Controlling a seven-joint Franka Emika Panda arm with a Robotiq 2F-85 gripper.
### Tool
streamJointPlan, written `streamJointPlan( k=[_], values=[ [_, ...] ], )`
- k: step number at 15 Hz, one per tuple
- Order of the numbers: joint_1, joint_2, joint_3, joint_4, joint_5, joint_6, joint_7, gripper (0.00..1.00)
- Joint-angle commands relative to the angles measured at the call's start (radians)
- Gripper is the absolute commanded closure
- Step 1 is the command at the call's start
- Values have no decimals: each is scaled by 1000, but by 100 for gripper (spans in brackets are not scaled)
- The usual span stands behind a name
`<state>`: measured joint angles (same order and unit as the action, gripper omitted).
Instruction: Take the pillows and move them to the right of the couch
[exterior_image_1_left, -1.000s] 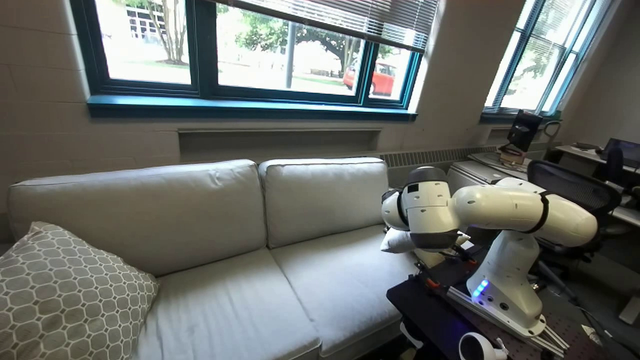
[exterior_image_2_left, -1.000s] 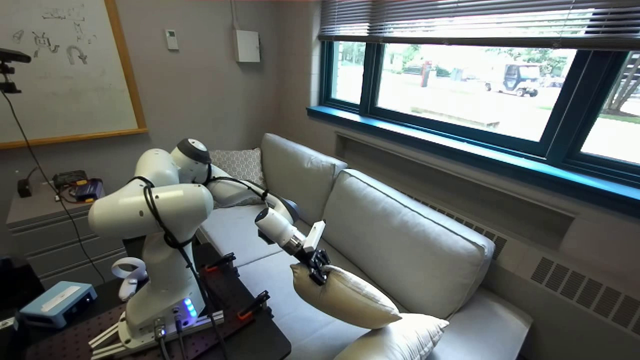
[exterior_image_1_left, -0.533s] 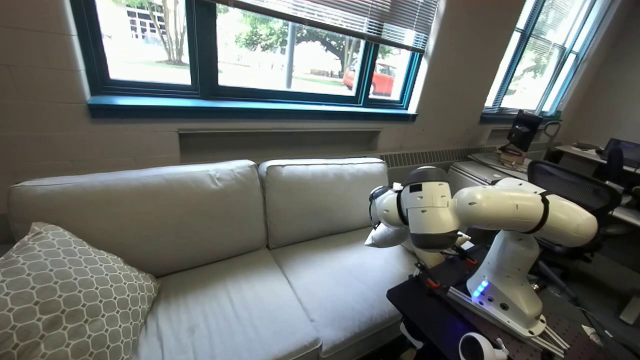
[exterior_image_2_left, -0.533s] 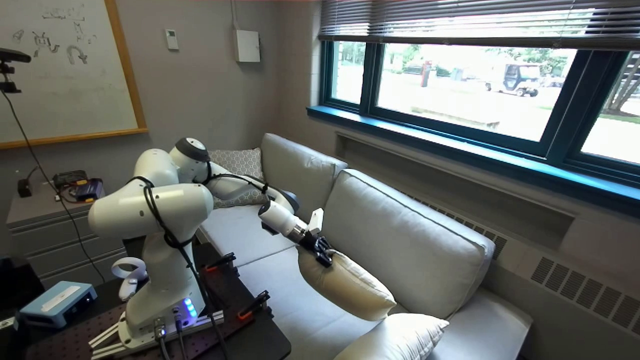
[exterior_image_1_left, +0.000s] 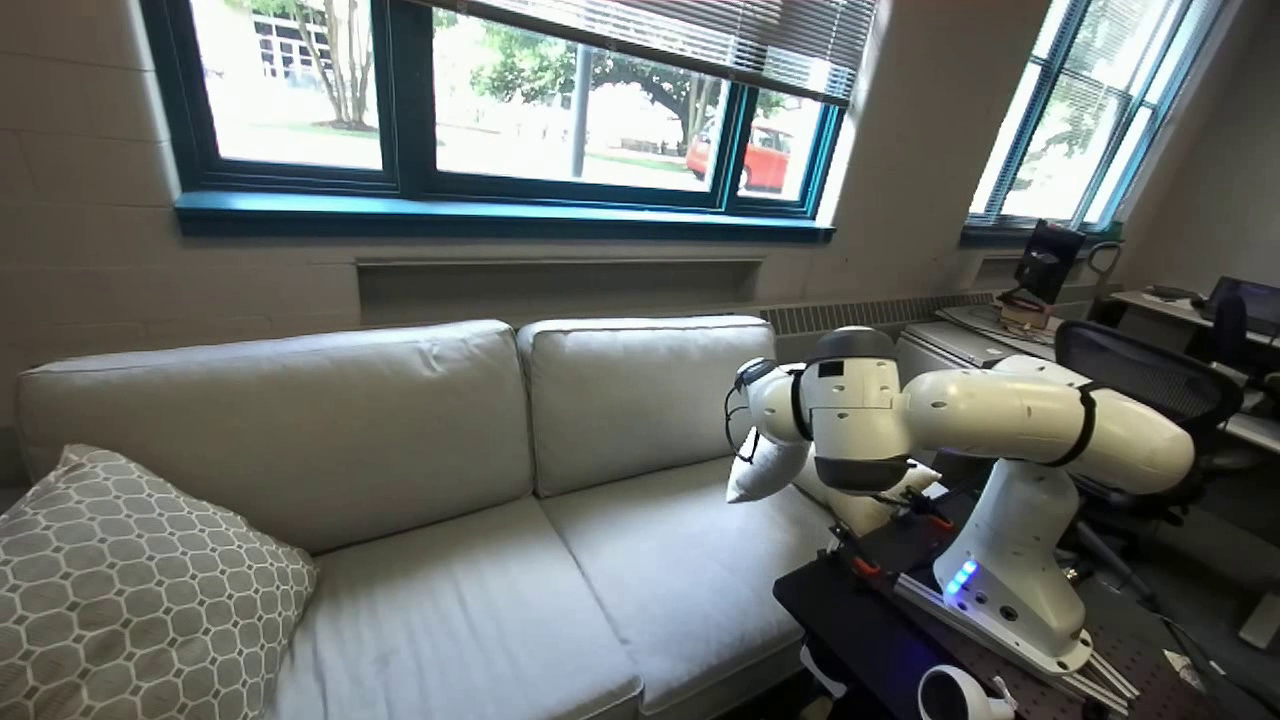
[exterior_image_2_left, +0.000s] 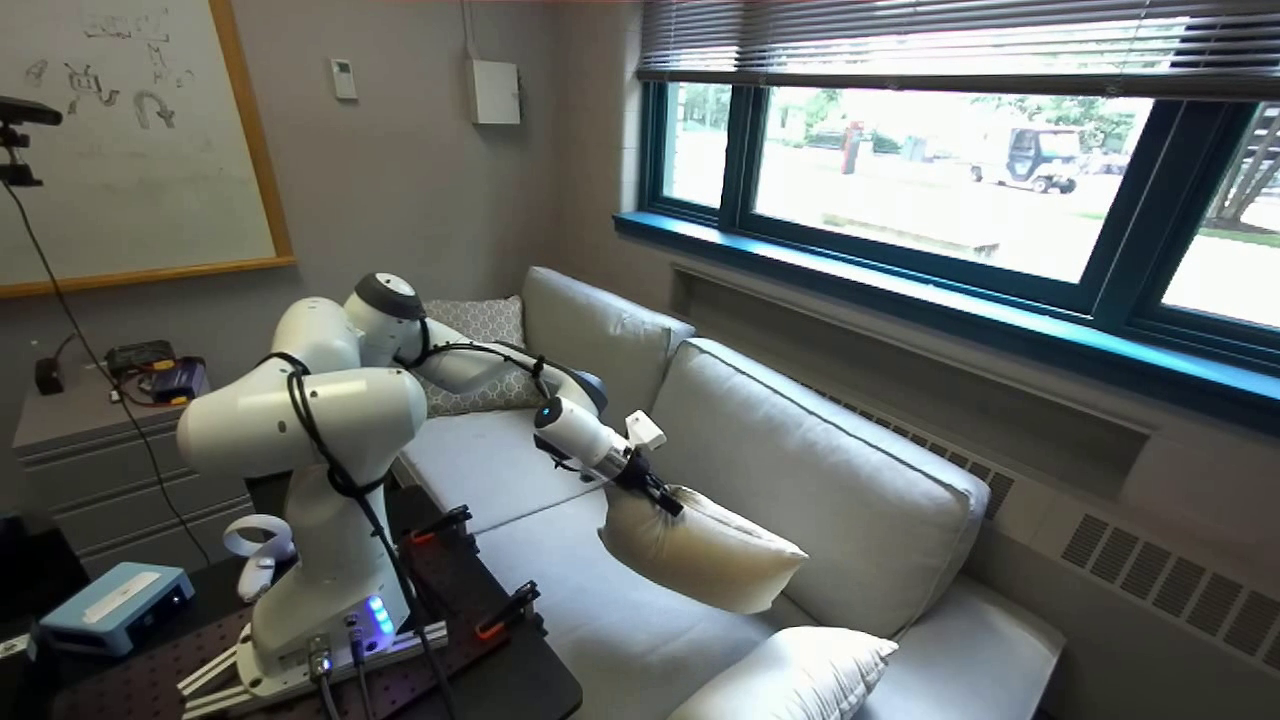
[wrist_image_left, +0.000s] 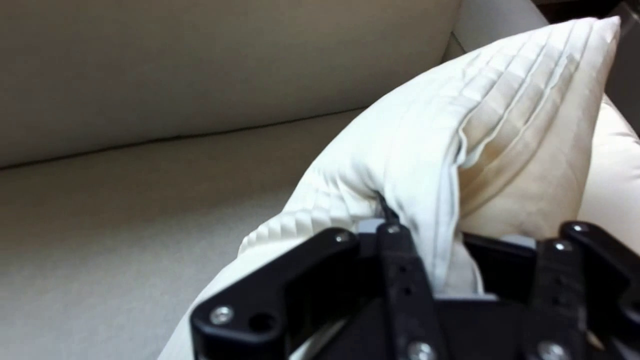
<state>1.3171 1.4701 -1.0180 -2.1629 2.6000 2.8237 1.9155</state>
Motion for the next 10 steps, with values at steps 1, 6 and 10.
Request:
streamJointPlan(
  k=[1, 6, 10],
  values=[
    [-67, 0, 9, 42, 0, -110, -214, 97],
    [-201, -9, 48, 89, -1, -193, -577, 96],
    [-303, 2, 27, 147, 0, -161, -719, 96]
  ],
)
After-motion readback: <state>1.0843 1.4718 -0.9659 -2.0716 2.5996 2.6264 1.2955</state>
